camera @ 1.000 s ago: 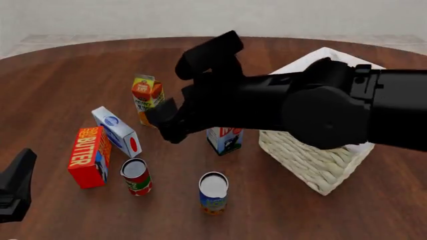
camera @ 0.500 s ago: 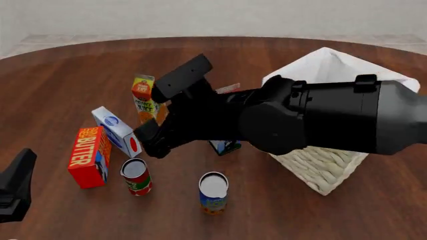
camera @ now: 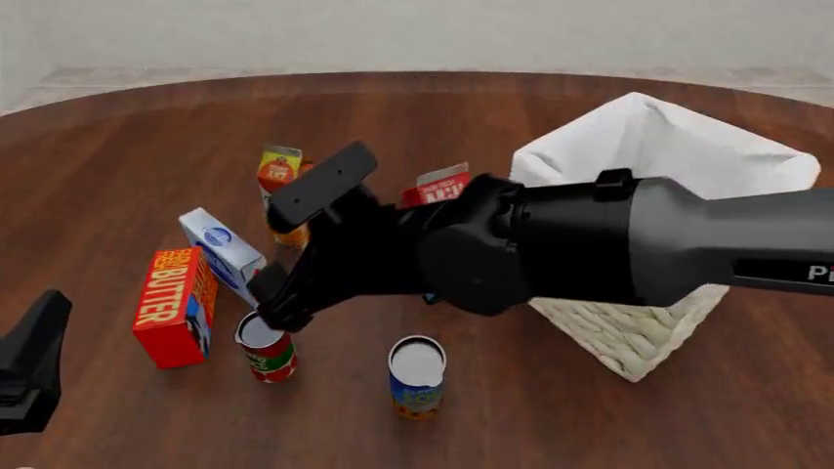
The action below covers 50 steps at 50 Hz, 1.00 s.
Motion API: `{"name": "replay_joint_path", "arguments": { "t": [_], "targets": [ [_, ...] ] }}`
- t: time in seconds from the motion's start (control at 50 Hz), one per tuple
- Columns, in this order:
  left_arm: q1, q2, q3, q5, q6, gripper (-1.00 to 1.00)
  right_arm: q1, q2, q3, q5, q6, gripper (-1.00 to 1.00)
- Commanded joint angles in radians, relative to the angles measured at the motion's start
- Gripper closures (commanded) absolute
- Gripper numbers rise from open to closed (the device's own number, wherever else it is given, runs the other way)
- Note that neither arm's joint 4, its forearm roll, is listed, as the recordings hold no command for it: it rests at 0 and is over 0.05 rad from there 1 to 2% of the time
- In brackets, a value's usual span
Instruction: Pick up the tomato sauce, and put it in the basket.
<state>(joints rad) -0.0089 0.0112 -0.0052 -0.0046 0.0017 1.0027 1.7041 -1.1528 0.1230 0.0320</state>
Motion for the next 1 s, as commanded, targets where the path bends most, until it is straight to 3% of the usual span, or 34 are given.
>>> {"name": "replay_joint_path", "arguments": {
  "t": [0.02, 1.0],
  "targets": [
    [0.004, 0.0, 0.001, -0.001, 0.0, -1.0, 0.004, 0.05, -0.017, -0.009, 0.007, -1.0],
    [0.004, 0.0, 0.001, -0.001, 0.0, -1.0, 0.027, 0.182, -0.057, -0.016, 0.055, -1.0]
  ]
}}
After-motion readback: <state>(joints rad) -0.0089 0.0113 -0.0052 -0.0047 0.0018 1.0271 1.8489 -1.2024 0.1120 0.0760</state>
